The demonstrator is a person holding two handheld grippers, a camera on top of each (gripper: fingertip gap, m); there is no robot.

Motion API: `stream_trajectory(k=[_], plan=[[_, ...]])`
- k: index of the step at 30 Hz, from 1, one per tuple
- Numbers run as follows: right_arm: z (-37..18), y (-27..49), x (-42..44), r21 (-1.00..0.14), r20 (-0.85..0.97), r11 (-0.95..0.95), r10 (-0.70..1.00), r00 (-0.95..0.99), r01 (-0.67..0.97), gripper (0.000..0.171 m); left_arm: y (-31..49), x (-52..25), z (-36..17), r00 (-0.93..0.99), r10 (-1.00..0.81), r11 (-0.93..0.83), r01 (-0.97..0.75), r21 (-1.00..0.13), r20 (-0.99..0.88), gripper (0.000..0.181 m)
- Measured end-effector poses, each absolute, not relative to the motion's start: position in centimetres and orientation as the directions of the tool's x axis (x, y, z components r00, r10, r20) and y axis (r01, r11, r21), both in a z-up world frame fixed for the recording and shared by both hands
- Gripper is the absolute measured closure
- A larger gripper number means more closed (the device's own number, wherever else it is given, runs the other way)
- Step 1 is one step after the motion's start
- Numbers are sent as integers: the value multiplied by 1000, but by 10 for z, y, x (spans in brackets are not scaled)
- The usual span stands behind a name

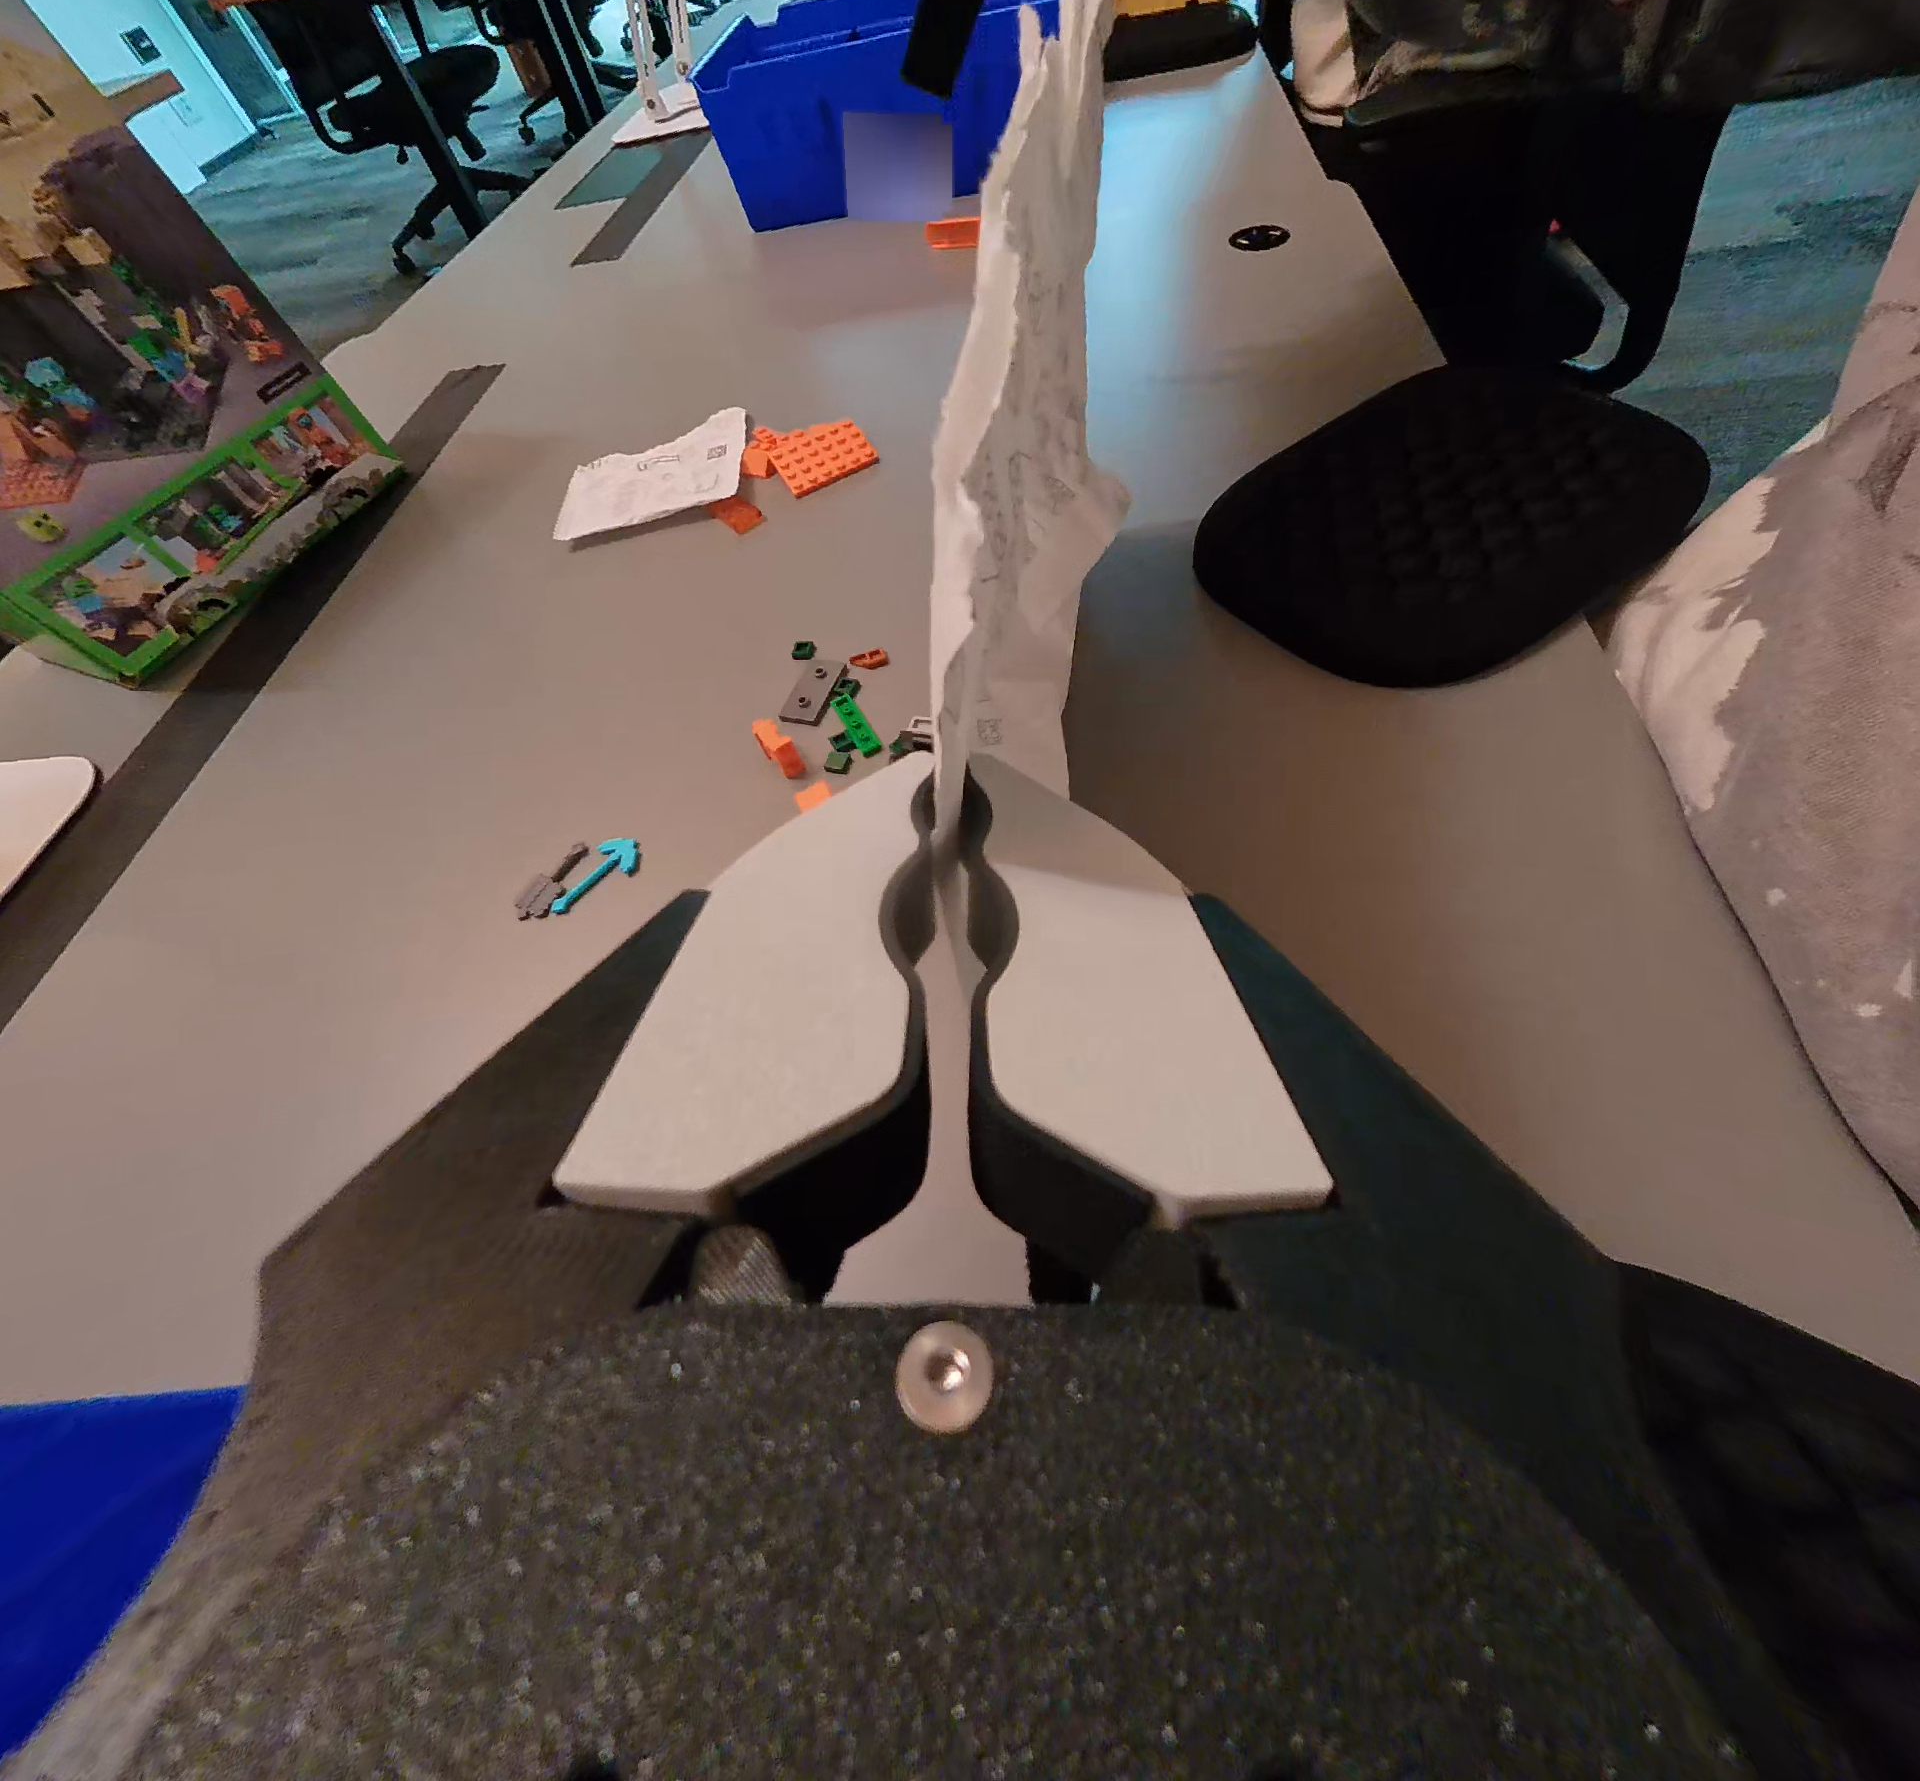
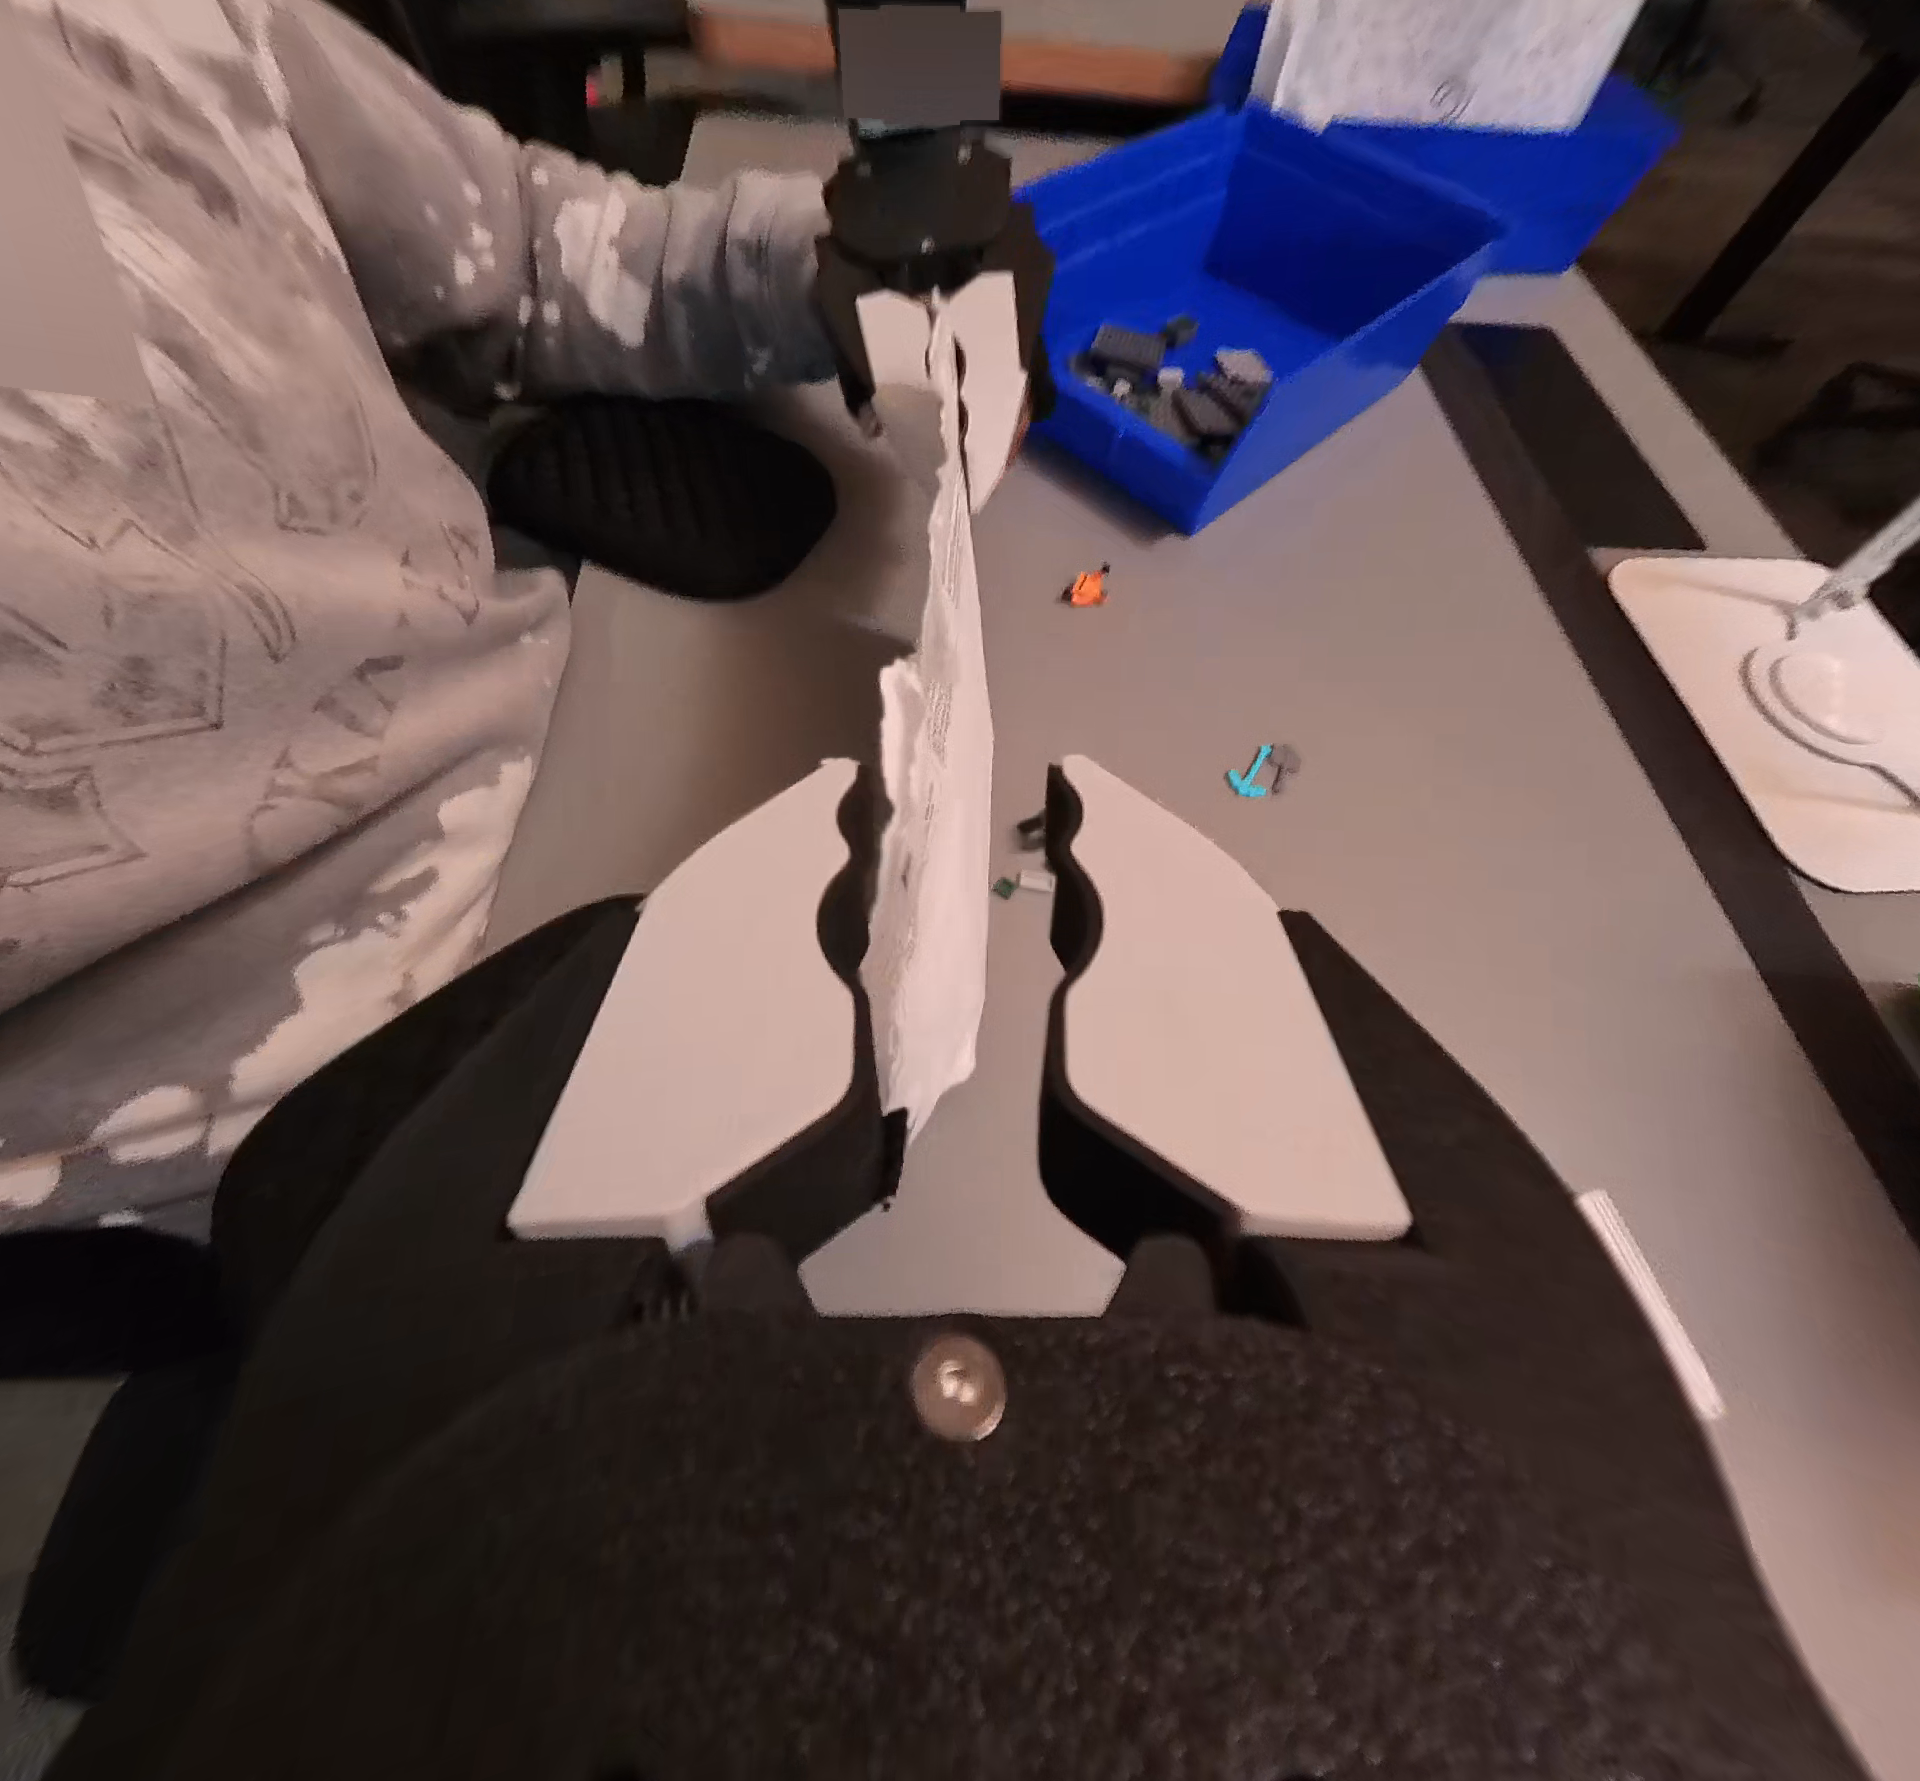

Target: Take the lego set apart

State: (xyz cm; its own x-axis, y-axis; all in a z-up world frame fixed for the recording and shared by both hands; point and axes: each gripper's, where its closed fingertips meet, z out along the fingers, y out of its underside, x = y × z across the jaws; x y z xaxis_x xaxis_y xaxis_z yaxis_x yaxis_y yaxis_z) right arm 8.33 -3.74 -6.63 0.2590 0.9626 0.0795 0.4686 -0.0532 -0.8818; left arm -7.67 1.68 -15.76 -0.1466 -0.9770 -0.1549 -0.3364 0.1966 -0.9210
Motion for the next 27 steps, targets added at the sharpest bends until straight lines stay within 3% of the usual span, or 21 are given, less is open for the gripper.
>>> stream_trajectory(k=[8, 27], plan=[[-91, -31, 56, -779, 42, -68, 986, 160, 624, 136, 14, -77, -160, -158, -973, 214, -336, -917, -169, 181], [-81, -12, 57, -731, -31, -111, 991, 130, 673, 137, 11, -80, -162, -171, -970, 222, -325, -919, -174, 181]])
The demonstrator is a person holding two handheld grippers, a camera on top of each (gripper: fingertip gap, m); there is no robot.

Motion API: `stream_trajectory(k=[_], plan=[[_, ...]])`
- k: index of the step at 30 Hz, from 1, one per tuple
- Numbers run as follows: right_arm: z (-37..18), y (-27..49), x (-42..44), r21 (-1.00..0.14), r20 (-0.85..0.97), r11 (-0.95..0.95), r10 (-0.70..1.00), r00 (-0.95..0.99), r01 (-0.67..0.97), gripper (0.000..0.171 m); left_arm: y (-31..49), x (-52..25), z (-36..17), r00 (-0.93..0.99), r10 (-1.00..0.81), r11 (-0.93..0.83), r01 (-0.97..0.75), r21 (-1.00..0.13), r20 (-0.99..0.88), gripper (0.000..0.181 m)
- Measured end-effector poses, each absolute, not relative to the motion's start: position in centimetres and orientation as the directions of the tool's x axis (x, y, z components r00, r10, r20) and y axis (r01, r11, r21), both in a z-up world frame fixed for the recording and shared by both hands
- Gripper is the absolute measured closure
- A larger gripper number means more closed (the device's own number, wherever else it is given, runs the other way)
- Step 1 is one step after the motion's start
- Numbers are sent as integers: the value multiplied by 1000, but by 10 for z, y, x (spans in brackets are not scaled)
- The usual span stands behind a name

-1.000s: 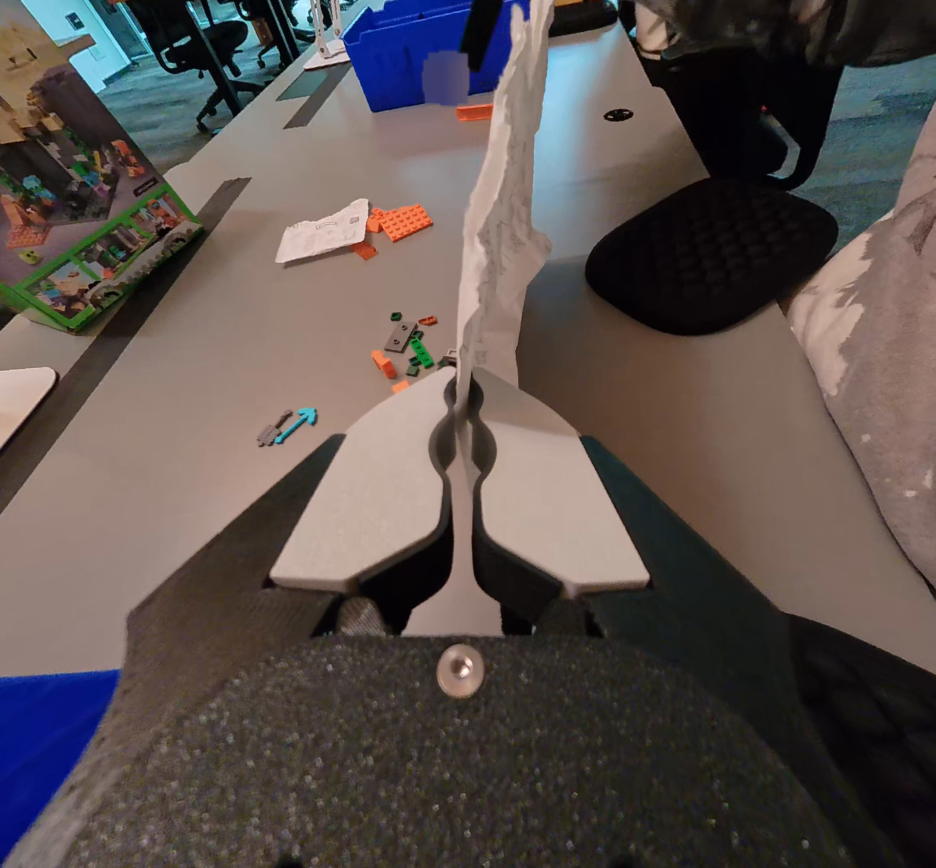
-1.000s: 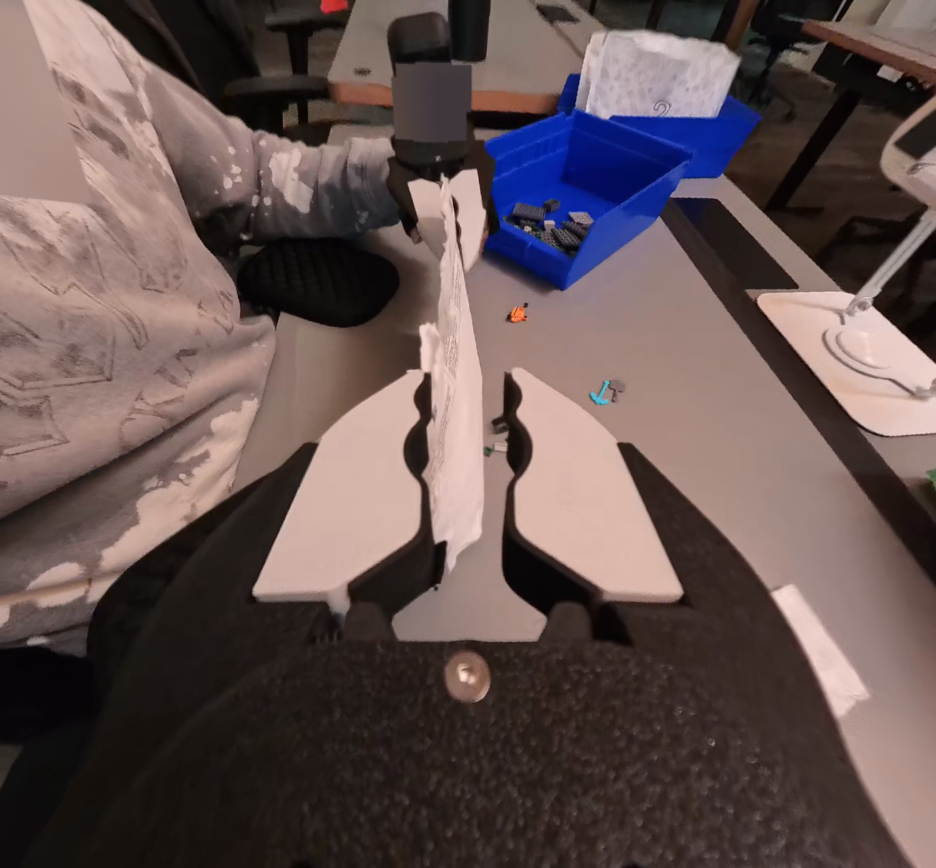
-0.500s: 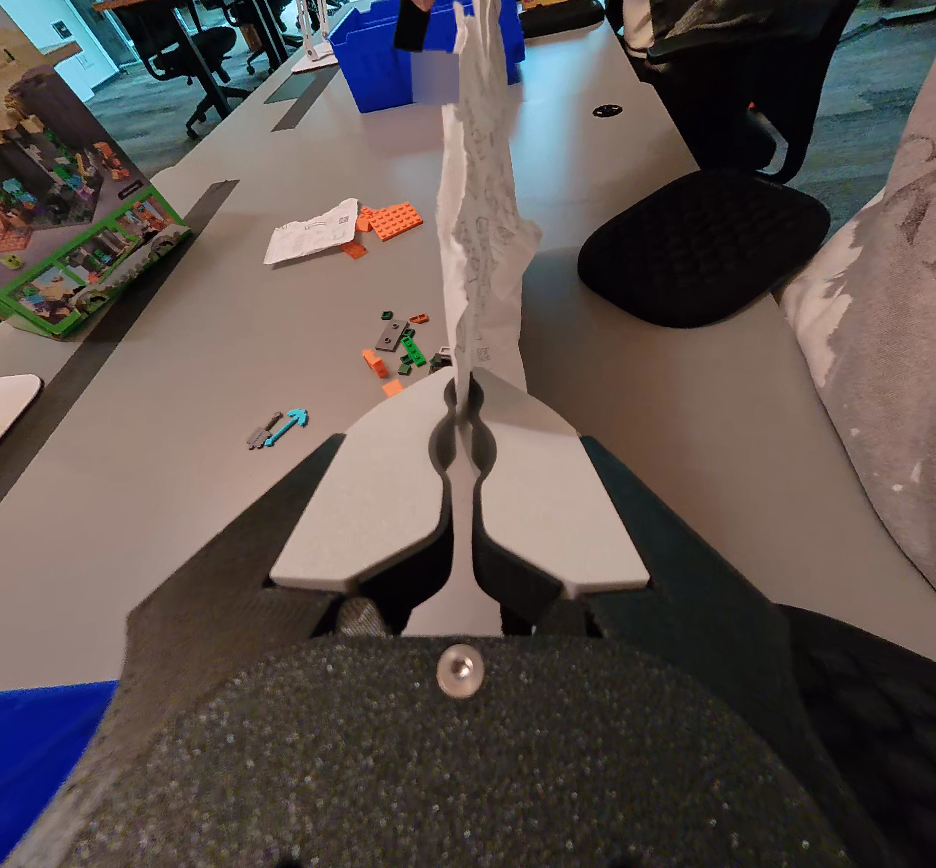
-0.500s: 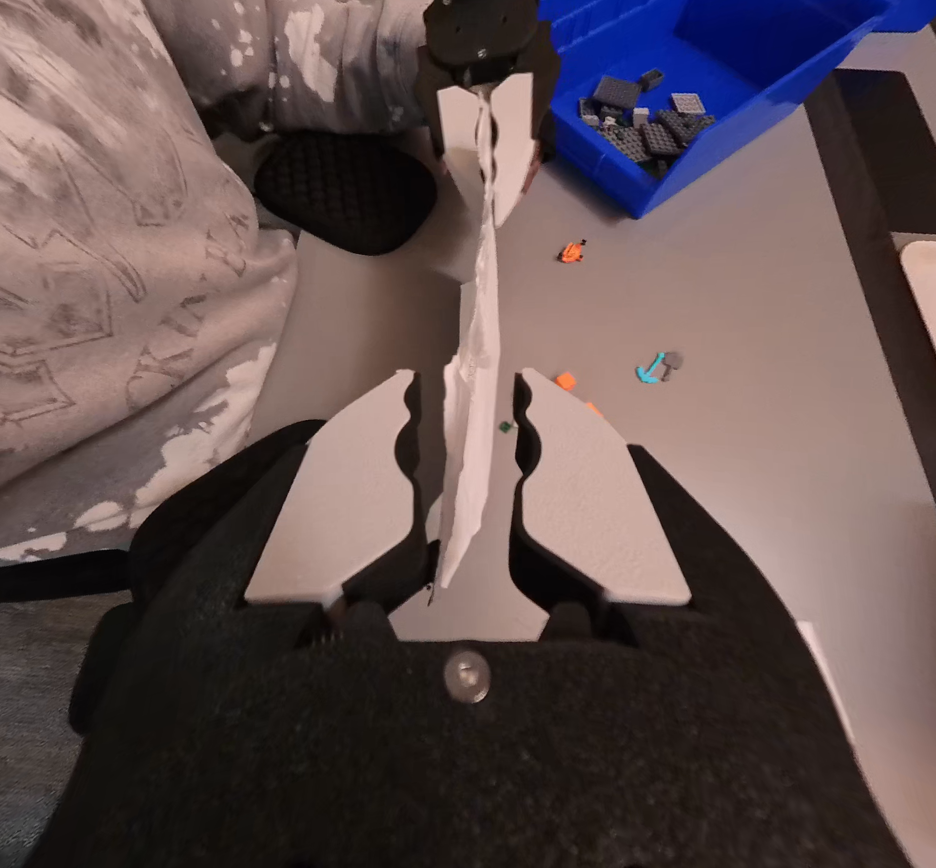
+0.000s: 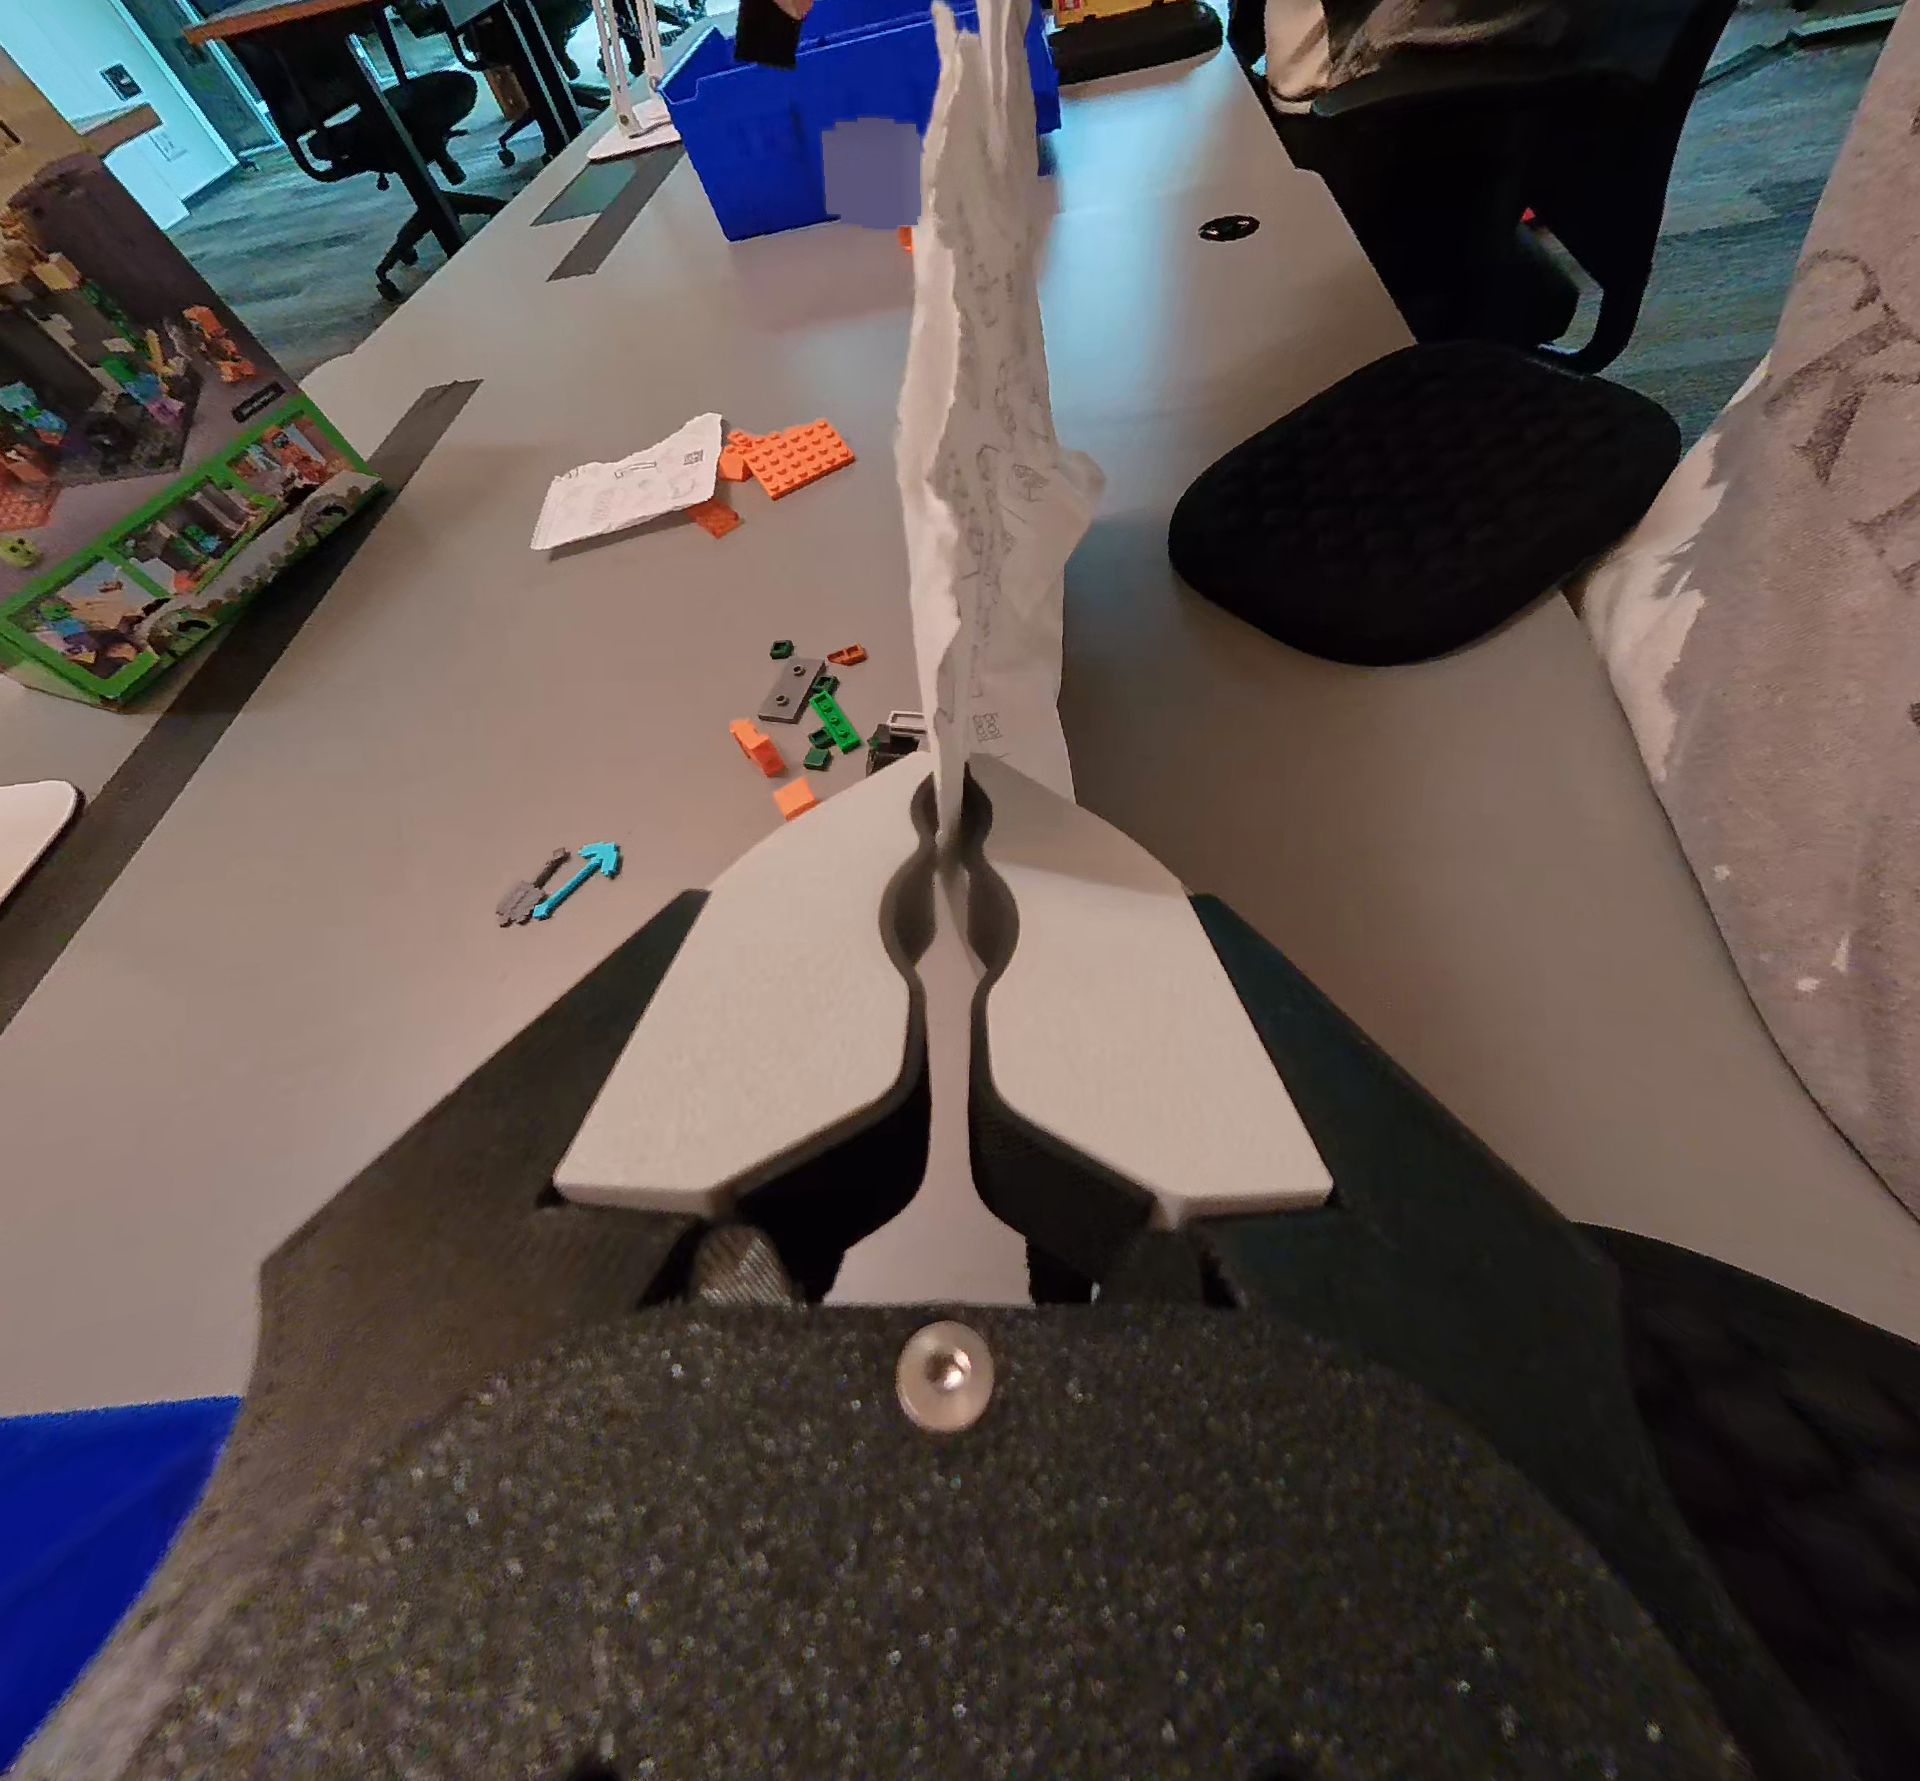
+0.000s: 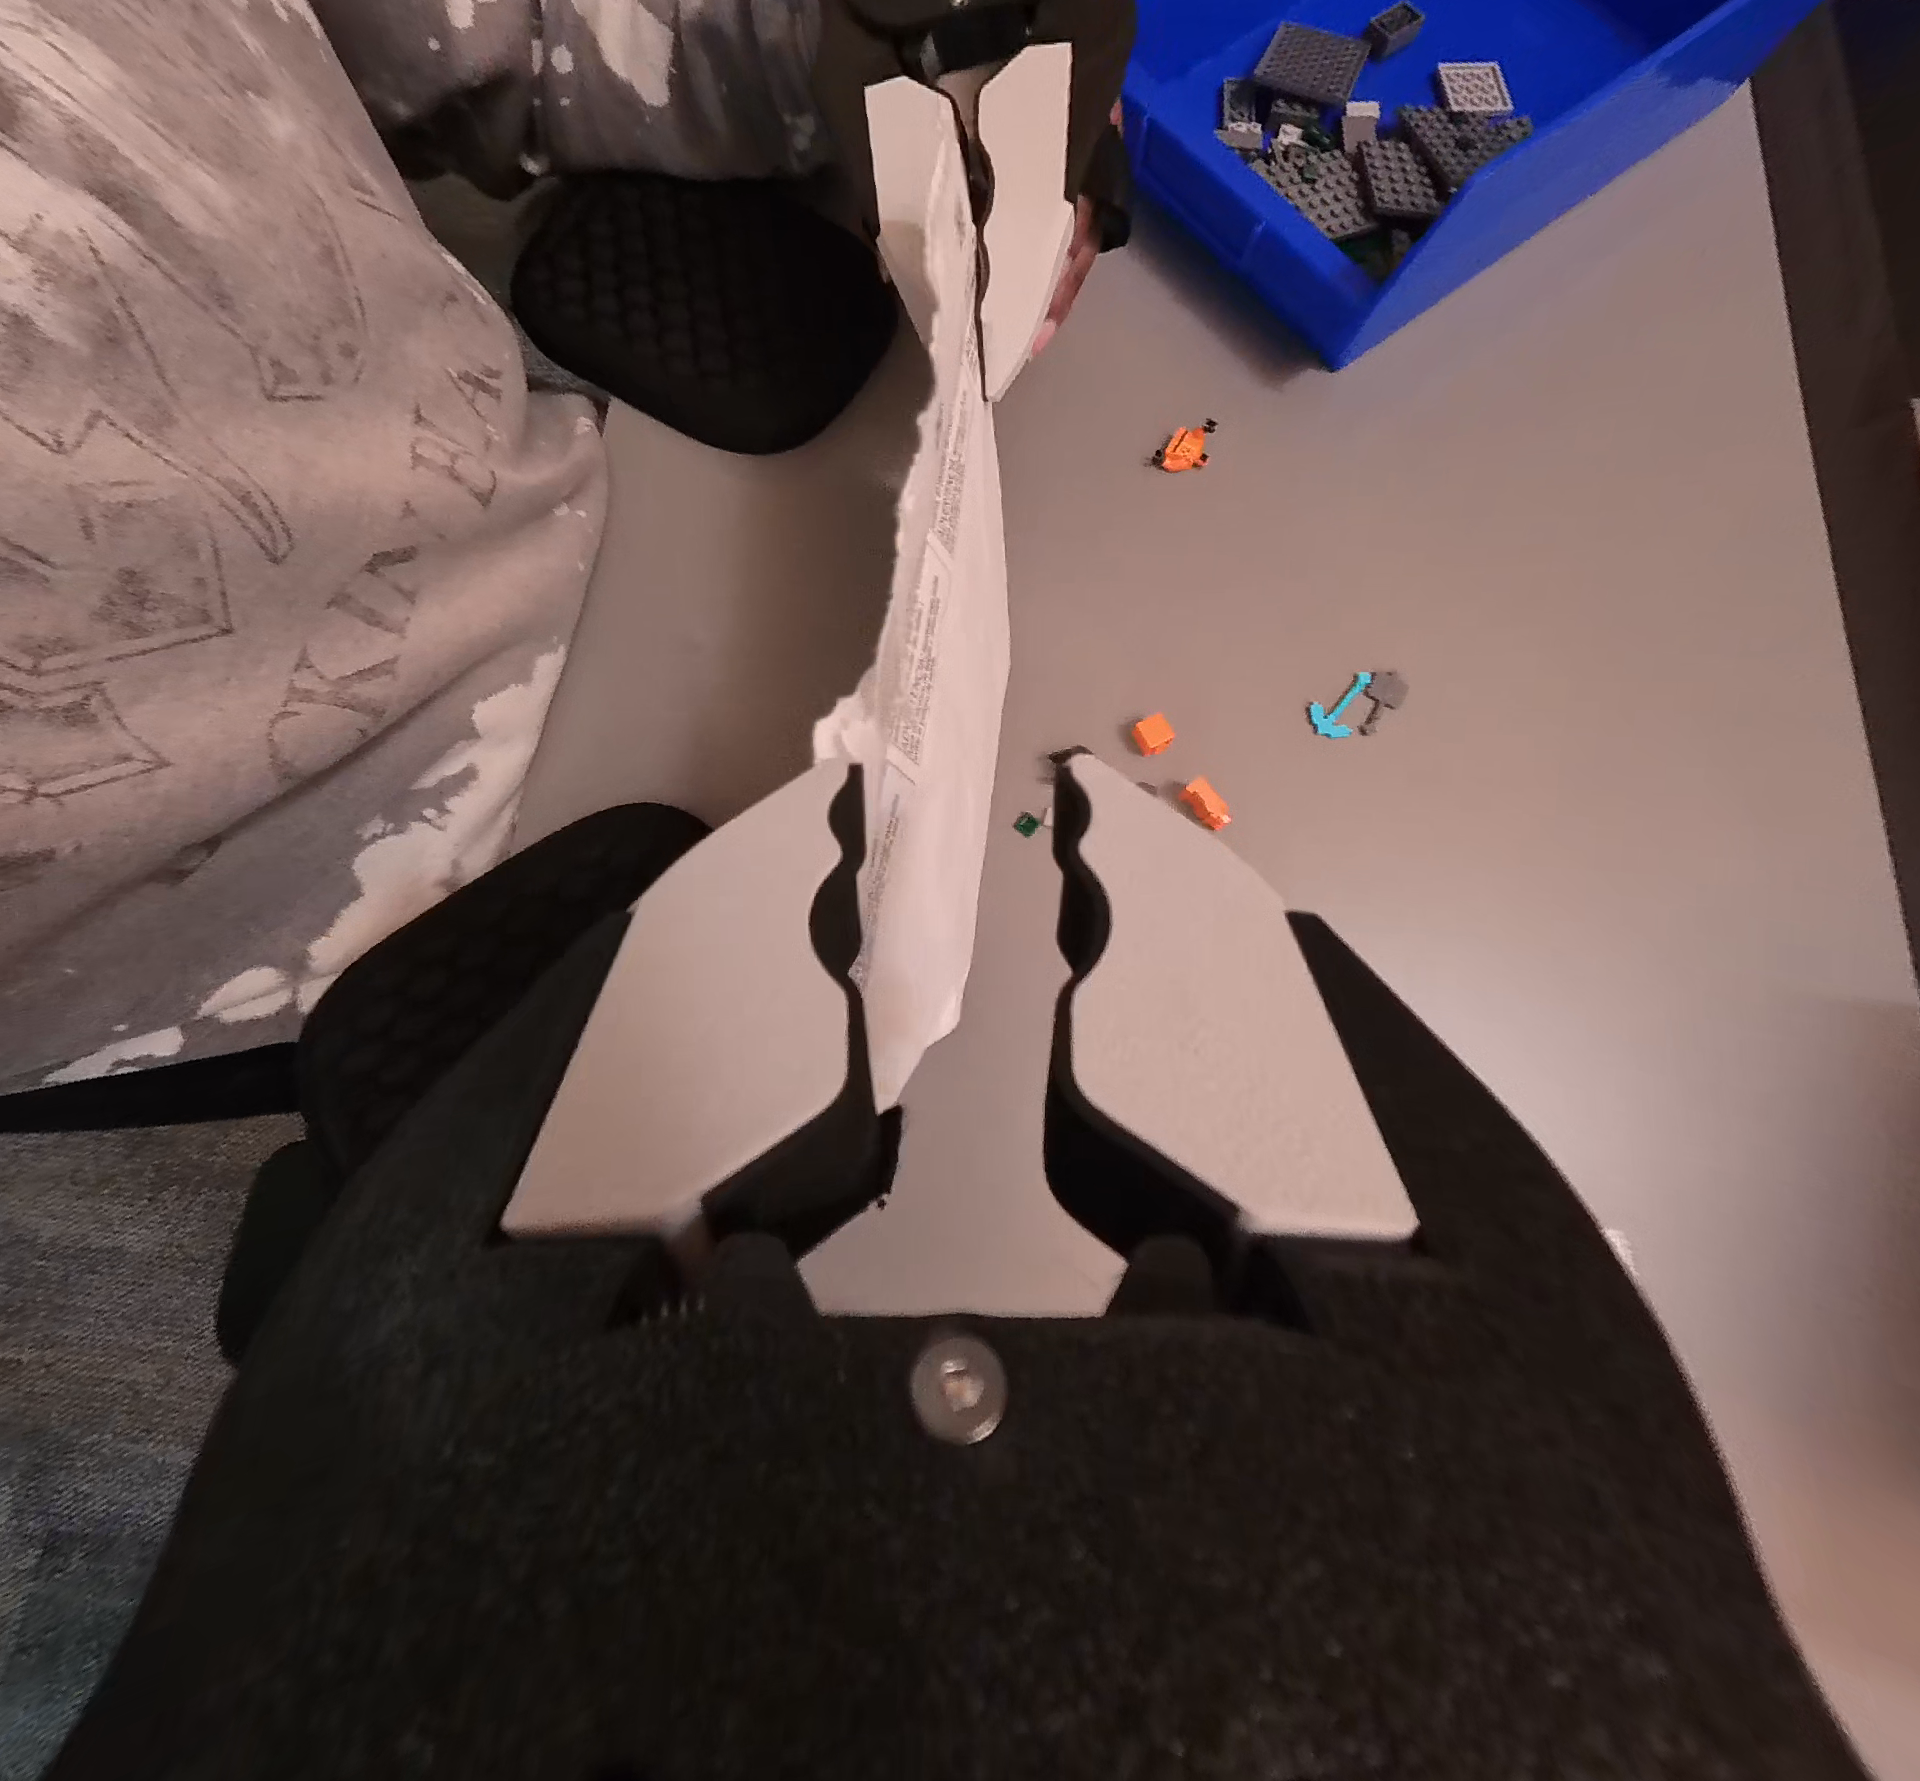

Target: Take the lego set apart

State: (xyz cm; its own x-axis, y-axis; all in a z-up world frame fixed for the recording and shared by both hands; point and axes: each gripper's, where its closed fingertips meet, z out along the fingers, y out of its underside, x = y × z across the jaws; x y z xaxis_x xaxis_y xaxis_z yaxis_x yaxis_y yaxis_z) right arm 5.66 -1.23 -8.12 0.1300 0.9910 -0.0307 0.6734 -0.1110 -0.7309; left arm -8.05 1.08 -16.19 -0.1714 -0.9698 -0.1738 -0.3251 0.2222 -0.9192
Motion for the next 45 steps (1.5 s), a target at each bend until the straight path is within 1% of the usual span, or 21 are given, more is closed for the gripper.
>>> stream_trajectory(k=[6, 10, 13, 15, 18, 23, 30, 33, 38, 42, 44, 45], plan=[[-86, -13, 57, -704, -29, -111, 991, 127, 701, 137, 10, -80, -161, -174, -969, 227, -323, -919, -178, 181], [-75, -17, 51, -741, -45, -106, 993, 108, 663, 137, 8, -82, -162, -176, -969, 221, -327, -919, -171, 181], [-84, -15, 55, -701, -17, -93, 993, 114, 707, 137, 8, -82, -162, -175, -969, 222, -322, -920, -172, 181], [-91, -19, 55, -685, -42, -106, 993, 106, 721, 137, 8, -82, -162, -177, -970, 217, -323, -921, -167, 181], [-86, -22, 49, -718, -61, -111, 993, 97, 687, 137, 7, -83, -162, -179, -970, 218, -322, -921, -167, 181], [-81, -25, 46, -730, -64, -102, 995, 82, 675, 137, 7, -83, -162, -179, -970, 215, -323, -922, -164, 181], [-95, -19, 52, -682, -46, -106, 994, 102, 724, 137, 7, -83, -162, -180, -969, 223, -323, -920, -171, 181], [-104, -17, 54, -632, -36, -102, 994, 102, 768, 139, 7, -83, -162, -177, -968, 228, -320, -920, -179, 181], [-114, -34, 53, -499, -69, -60, 997, 30, 865, 137, 5, -83, -161, -181, -968, 228, -322, -919, -176, 181], [-123, -40, 45, -396, -58, -15, 998, -8, 918, 138, 1, -81, -158, -185, -964, 243, -317, -917, -191, 181], [-134, -40, 41, -328, -24, 24, 999, -33, 944, 140, -1, -79, -158, -188, -961, 257, -323, -911, -204, 181], [-140, -40, 39, -300, -6, 46, 999, -50, 953, 145, -2, -78, -158, -189, -960, 261, -325, -909, -208, 181]])
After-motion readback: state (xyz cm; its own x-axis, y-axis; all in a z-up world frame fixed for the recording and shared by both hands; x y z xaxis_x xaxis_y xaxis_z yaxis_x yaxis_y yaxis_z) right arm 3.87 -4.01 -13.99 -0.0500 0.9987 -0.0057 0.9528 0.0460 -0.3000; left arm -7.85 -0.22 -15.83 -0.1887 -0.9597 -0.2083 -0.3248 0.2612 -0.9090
